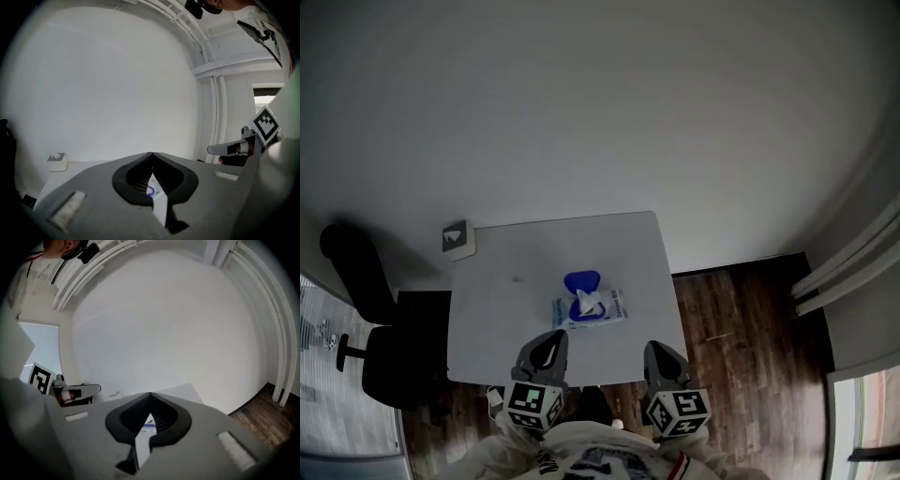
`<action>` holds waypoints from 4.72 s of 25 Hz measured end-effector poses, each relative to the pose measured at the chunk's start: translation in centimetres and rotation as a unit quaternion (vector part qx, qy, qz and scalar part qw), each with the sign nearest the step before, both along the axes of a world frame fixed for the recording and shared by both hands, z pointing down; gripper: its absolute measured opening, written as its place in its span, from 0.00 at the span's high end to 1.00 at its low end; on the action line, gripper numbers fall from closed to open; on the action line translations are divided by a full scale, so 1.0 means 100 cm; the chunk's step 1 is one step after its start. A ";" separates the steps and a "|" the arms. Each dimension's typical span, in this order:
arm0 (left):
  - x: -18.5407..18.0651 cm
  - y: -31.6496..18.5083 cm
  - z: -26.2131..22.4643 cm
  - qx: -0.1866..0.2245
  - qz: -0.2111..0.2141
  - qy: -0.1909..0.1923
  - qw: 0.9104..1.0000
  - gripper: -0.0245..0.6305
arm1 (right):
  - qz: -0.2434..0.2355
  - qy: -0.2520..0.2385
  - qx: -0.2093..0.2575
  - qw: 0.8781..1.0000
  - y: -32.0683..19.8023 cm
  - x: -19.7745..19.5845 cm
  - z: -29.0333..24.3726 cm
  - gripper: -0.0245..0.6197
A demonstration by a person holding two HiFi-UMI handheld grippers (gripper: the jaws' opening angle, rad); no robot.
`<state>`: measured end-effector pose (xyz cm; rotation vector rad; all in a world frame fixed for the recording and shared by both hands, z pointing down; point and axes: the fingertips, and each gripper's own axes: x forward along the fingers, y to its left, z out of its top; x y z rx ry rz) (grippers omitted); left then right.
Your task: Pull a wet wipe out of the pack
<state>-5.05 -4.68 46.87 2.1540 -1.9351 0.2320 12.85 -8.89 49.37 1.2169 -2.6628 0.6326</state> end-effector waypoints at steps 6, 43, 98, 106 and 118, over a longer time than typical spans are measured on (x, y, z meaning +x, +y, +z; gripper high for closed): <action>-0.037 -0.028 0.012 -0.012 -0.011 0.009 1.000 0.96 | -0.014 0.012 0.000 1.000 -0.038 -0.040 0.001 0.95; -0.103 -0.094 0.041 -0.024 -0.043 0.041 0.998 0.96 | -0.068 0.063 -0.019 0.996 -0.121 -0.131 0.021 0.95; -0.083 -0.087 0.067 -0.076 -0.116 0.041 0.990 0.96 | -0.345 0.119 -0.053 0.930 -0.109 -0.152 0.104 0.10; -0.088 -0.078 0.067 -0.080 -0.129 0.042 0.988 0.96 | -0.437 0.214 -0.026 0.873 -0.097 -0.160 0.141 0.10; -0.093 -0.066 0.073 -0.082 -0.149 0.053 0.984 0.96 | -0.482 0.311 -0.010 0.819 -0.086 -0.166 0.193 0.33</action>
